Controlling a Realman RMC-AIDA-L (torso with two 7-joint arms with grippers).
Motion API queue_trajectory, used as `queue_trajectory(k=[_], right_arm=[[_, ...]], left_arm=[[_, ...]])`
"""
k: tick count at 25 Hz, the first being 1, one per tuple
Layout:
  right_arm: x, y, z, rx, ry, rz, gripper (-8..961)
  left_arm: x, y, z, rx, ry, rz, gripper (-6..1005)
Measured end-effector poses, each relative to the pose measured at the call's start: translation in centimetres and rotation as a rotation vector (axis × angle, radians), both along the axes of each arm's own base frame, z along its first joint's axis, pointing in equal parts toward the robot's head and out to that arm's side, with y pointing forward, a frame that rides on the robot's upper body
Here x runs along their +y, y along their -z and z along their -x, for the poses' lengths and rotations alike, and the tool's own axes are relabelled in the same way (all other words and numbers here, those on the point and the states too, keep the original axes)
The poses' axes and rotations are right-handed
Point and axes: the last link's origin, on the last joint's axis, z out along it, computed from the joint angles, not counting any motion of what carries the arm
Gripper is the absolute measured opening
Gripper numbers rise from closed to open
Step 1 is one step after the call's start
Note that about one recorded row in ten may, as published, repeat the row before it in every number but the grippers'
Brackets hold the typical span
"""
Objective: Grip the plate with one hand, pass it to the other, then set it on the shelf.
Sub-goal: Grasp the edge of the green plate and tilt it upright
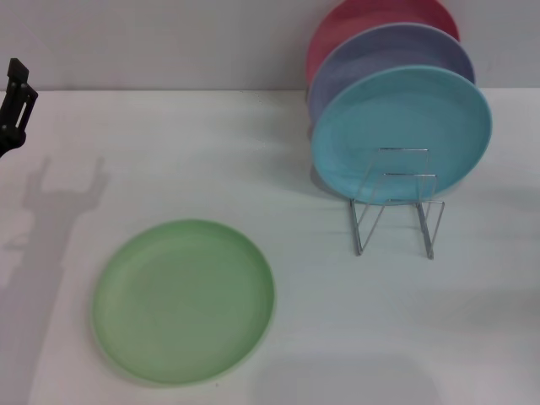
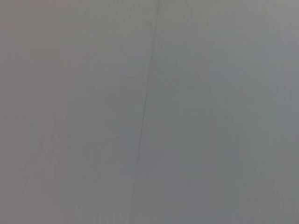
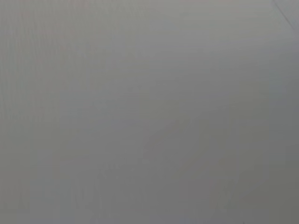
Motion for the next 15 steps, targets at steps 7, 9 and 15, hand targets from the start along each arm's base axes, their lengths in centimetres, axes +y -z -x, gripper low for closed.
queue_trajectory(k=[7, 9, 15], right_arm=[[-0.12, 0.10, -0.15, 0.005, 0.008, 0.001, 639], [-0.15, 0.04, -0.20, 0.007, 0.011, -0.003, 639], [-0.24, 0.00, -0.29, 0.009, 0.014, -0.006, 640]], left_arm=[[-0.20, -0.12, -0.29, -0.003, 0.021, -0.013, 845], [-0.24, -0.15, -0.38, -0.008, 0.028, -0.014, 845], [-0.20, -0.15, -0.60, -0.023, 0.036, -0.011, 845]])
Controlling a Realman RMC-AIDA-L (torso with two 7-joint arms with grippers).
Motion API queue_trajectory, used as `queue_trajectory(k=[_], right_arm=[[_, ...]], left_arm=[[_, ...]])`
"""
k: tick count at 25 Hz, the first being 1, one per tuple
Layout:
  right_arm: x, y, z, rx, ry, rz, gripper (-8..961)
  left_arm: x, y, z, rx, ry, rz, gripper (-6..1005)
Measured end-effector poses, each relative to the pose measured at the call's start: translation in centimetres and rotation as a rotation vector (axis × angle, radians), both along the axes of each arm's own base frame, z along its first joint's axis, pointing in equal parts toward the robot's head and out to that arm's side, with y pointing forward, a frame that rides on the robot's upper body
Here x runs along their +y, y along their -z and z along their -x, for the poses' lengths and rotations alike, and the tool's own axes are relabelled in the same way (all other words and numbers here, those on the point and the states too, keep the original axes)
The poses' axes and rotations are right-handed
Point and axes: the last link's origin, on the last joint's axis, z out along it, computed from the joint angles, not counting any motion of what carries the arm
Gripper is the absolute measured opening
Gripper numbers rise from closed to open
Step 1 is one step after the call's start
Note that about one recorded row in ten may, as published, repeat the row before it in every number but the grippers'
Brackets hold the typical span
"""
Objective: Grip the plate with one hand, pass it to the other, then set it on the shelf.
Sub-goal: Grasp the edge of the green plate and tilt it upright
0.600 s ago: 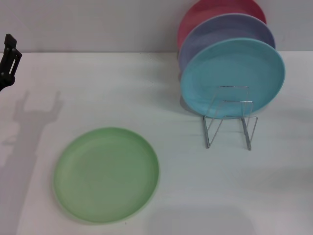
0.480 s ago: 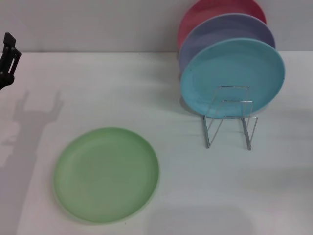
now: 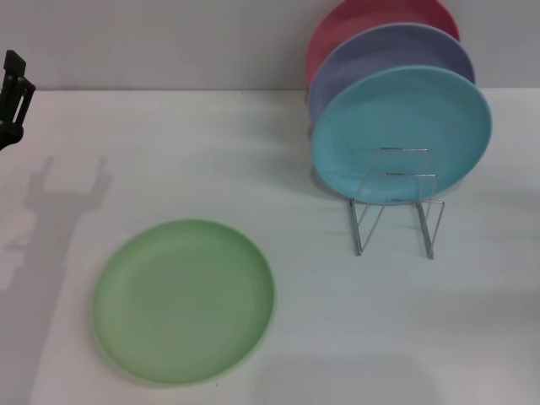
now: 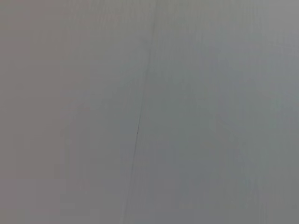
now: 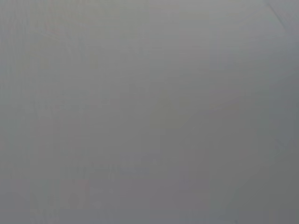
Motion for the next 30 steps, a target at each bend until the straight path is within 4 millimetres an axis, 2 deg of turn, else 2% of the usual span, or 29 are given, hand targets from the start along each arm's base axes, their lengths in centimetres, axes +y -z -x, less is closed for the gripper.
queue_trajectory(k=[6, 12, 19, 24, 25, 26, 30], right_arm=[[-0.1, -0.1, 0.0, -0.004, 0.000, -0.003, 640], [-0.4, -0.2, -0.2, -0.008, 0.005, -0.006, 639], [-0.4, -0.2, -0.3, -0.008, 0.006, -0.007, 639], [-0.3, -0.3, -0.2, -0.008, 0.004, -0.008, 640], [-0.2, -0.3, -0.2, -0.008, 0.004, -0.006, 640], [-0.2, -0.3, -0.2, -0.008, 0.004, -0.006, 640], [-0.1, -0.3, -0.1, -0.006, 0.003, -0.005, 640]], left_arm=[[0.9, -0.3, 0.0, -0.049, -0.034, 0.046, 844], [3.5, -2.4, 0.0, -0.091, -0.139, 0.204, 844], [4.5, -4.9, -2.7, -0.061, -0.221, 0.298, 843], [4.2, -6.9, -5.1, -0.001, -0.338, 0.378, 842], [4.0, -7.5, -6.2, 0.038, -0.368, 0.408, 842], [4.0, -7.5, -6.2, 0.038, -0.368, 0.408, 842], [3.4, -8.4, -8.3, 0.136, -0.452, 0.507, 842]])
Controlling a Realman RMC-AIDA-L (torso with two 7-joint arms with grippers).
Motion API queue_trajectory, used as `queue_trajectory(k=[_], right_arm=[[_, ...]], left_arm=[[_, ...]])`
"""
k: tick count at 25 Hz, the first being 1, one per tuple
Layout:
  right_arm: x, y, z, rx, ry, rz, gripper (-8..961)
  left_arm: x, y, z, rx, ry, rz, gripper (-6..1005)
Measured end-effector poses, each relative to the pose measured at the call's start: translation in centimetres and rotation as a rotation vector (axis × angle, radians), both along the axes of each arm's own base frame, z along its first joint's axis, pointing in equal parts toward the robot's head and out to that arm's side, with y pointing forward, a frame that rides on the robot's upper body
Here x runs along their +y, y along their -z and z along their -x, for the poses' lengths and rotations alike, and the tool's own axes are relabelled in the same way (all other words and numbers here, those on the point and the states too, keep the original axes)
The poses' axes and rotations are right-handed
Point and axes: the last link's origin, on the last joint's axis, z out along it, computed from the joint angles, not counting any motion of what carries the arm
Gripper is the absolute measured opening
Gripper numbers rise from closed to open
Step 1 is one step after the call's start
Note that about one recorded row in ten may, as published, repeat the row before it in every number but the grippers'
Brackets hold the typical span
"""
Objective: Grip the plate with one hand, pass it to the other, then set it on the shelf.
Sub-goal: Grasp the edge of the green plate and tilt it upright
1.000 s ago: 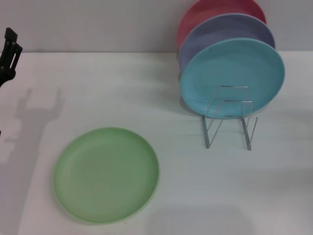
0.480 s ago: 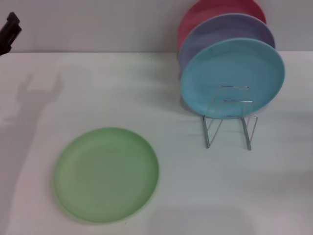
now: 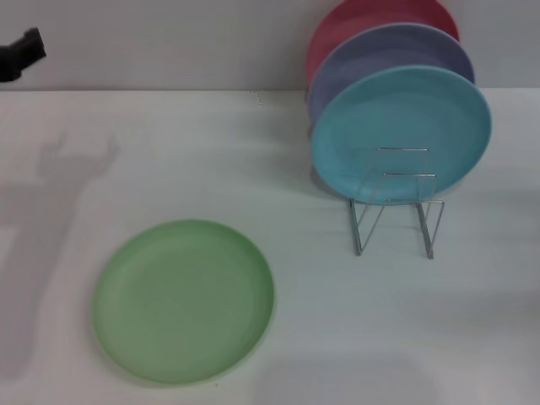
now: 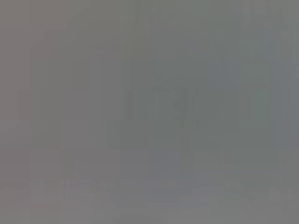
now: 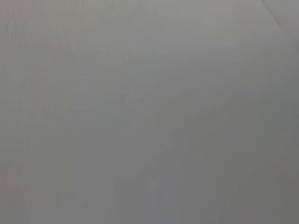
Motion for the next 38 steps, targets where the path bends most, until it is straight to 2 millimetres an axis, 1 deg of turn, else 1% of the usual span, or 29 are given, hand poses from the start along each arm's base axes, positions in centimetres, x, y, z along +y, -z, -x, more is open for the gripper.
queue_trajectory(k=[1, 4, 5, 6, 8, 10, 11, 15, 17, 19, 20, 21, 25, 30, 38], right_arm=[[0.0, 0.0, 0.0, 0.001, -0.001, 0.000, 640], [0.1, 0.0, 0.1, 0.002, -0.005, 0.000, 640], [0.3, 0.0, 0.2, 0.002, -0.008, 0.000, 640], [0.3, 0.0, 0.2, 0.002, -0.008, 0.000, 640], [0.5, 0.0, 0.3, 0.003, -0.011, 0.001, 640], [0.8, 0.0, 0.6, 0.003, -0.018, 0.002, 639], [0.8, 0.0, 0.6, 0.003, -0.018, 0.002, 639], [1.3, -0.1, 0.8, 0.009, -0.018, 0.003, 639], [1.4, -0.1, 0.8, 0.009, -0.017, 0.003, 639], [1.7, -0.4, 0.7, 0.009, -0.014, 0.004, 639], [2.0, -0.7, 0.7, 0.014, -0.008, -0.004, 640], [2.0, -0.7, 0.7, 0.014, -0.008, -0.004, 640], [2.5, -1.7, 0.3, 0.034, 0.017, -0.037, 640], [2.8, -2.1, 0.2, 0.044, 0.018, -0.035, 640], [3.2, -2.6, 0.1, 0.040, 0.033, -0.041, 639]], left_arm=[[0.0, 0.0, 0.0, 0.000, 0.000, 0.000, 842], [-0.7, -0.4, -1.1, 0.043, -0.055, 0.094, 842], [-1.2, -0.6, -1.5, 0.059, -0.093, 0.159, 841], [-1.2, -0.6, -1.5, 0.059, -0.093, 0.159, 841], [-1.6, -0.7, -1.8, 0.064, -0.132, 0.224, 841], [-2.3, -0.6, -1.8, 0.072, -0.199, 0.324, 841], [-2.3, -0.6, -1.8, 0.072, -0.199, 0.324, 841], [-2.8, -0.3, -1.8, 0.056, -0.293, 0.428, 841], [-2.8, -0.3, -1.8, 0.056, -0.293, 0.428, 840], [-2.9, 0.0, -1.7, 0.040, -0.351, 0.479, 840], [-2.9, 0.7, -1.4, 0.019, -0.413, 0.535, 840], [-2.9, 0.7, -1.4, 0.019, -0.413, 0.535, 840], [-2.8, 2.2, -1.0, -0.005, -0.498, 0.635, 840], [-2.7, 3.0, -0.9, -0.005, -0.538, 0.678, 839], [-2.5, 4.7, 0.5, 0.000, -0.595, 0.745, 839]])
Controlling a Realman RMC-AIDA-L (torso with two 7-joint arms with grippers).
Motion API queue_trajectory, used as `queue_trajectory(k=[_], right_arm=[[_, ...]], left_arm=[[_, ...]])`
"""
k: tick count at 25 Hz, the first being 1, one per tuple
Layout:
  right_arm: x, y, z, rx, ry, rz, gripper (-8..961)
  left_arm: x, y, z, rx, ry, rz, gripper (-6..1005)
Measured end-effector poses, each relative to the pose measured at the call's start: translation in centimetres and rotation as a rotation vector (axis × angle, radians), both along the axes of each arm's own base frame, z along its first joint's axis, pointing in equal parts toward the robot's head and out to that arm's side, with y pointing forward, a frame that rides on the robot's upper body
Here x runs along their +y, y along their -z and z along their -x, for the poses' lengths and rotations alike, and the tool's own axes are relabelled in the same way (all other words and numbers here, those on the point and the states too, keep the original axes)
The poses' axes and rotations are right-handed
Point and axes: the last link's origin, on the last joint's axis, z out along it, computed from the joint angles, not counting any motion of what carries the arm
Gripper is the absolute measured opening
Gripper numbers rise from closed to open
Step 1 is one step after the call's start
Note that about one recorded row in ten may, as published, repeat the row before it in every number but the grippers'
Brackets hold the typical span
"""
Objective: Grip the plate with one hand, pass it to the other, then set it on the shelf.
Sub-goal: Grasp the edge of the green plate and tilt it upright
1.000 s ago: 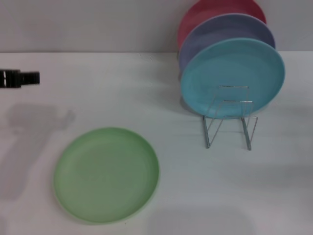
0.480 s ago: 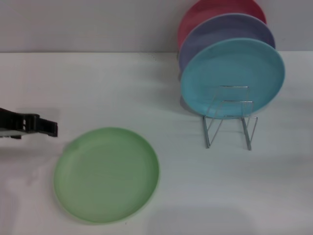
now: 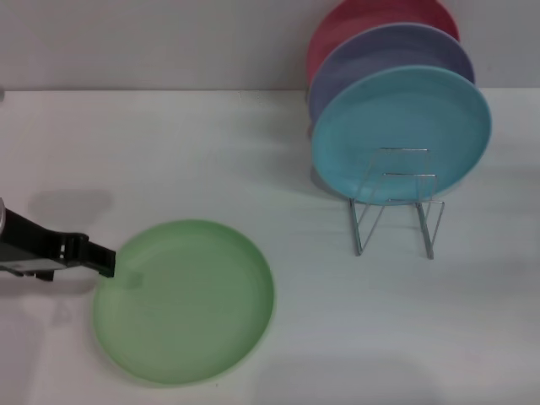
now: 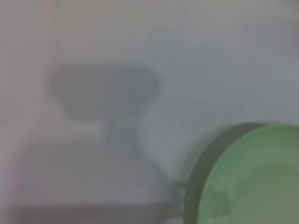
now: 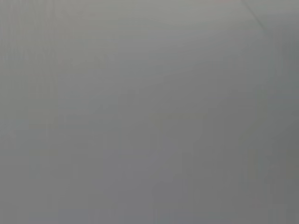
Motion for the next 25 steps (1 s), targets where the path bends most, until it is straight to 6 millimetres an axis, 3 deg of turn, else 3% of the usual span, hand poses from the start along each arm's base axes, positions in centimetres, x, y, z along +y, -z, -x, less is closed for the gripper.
queue_trajectory(k=[12, 25], right_arm=[[0.2, -0.1, 0.0, 0.002, 0.005, 0.004, 640], [0.4, 0.0, 0.0, 0.007, 0.009, 0.011, 639]], left_arm=[[1.1, 2.5, 0.9, 0.073, 0.011, 0.081, 837], [1.4, 3.4, 1.6, 0.083, 0.008, 0.107, 836]])
